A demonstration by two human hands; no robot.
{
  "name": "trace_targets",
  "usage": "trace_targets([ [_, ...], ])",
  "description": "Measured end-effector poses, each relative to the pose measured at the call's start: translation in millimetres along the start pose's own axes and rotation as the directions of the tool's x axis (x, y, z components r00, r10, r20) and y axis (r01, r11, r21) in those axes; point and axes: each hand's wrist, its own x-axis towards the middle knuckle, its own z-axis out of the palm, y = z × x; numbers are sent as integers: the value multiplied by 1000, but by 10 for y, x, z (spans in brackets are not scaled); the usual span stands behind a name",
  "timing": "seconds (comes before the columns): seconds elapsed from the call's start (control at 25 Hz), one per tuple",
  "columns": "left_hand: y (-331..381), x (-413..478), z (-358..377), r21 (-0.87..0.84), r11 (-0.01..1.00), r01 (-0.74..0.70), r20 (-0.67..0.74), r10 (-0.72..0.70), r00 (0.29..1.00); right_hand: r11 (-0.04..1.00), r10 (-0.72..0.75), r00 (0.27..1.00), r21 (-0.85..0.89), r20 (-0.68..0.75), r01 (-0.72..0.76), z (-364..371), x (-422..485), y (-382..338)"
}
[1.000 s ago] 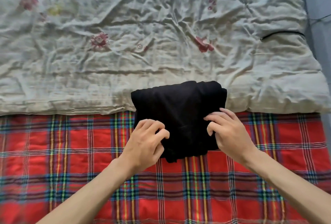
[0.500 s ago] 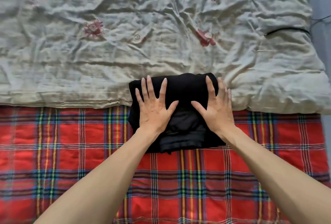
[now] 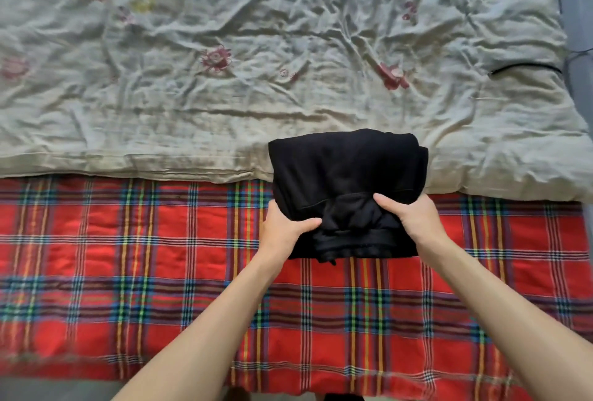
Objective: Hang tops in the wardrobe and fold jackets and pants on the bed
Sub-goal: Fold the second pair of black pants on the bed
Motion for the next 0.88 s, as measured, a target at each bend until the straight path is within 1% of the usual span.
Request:
trace_targets([
  [0.08,147,-188,-270,-22,992,-126,-8,126,992,995,-74,997,63,-34,76,142,-342,-76],
  [0.12,183,-249,-462,-41,978,-203,11,203,979,990,-92,995,106,-23,94,246,-549,-104],
  [0.2,252,-377,-1071,-59,958,-281,96,285,954,972,-118,991,209,57,103,567,-1005,-97],
  [0.24,285,-466,-1445,-24,953,-303,134,303,943,966,-115,986,244,123,82,771,-1250,-53],
  [0.28,305,-526,-1828,46,942,-332,160,322,933,965,-111,976,256,190,59,998,-1494,-11],
  [0.36,280,-604,-2518,269,886,-378,190,336,923,971,-93,946,240,312,16,1508,-1979,133],
  [0.4,237,-572,-2757,388,837,-385,174,344,923,978,-63,929,208,364,-15,1743,-2149,229],
  [0.44,148,-513,-2902,505,781,-367,148,340,929,985,-2,915,159,404,-68,1937,-2264,350],
  [0.48,21,-448,-2957,615,726,-307,104,311,945,986,80,902,101,424,-135,2071,-2321,467],
  [0.52,-117,-399,-2967,694,680,-234,46,283,958,978,174,896,30,409,-204,2148,-2319,580],
  [0.56,-305,-380,-2993,706,691,-153,-40,255,966,967,253,905,-48,341,-252,2183,-2300,660],
  [0.6,-491,-409,-3004,653,753,-82,-152,237,959,962,268,936,-121,227,-246,2156,-2238,677],
  [0.64,-680,-502,-2985,496,868,-11,-302,185,935,965,205,972,-192,113,-182,2089,-2138,613],
  [0.68,-866,-638,-2915,244,968,55,-456,65,888,962,96,994,-262,51,-79,2014,-2030,462],
  [0.72,-1060,-787,-2792,-86,987,136,-548,-160,821,939,-35,998,-341,56,52,1973,-1885,255],
  [0.76,-1220,-945,-2610,-394,891,226,-503,-414,758,893,-149,983,-413,111,182,1983,-1706,21],
  [0.8,-1336,-1091,-2383,-617,724,306,-343,-599,724,832,-239,952,-466,189,302,2048,-1527,-244],
  [0.84,-1415,-1215,-2171,-757,543,363,-141,-679,720,759,-307,910,-504,280,411,2194,-1333,-498],
  [0.88,-1464,-1283,-1967,-838,360,410,63,-682,728,670,-356,855,-535,376,515,2412,-1157,-713],
])
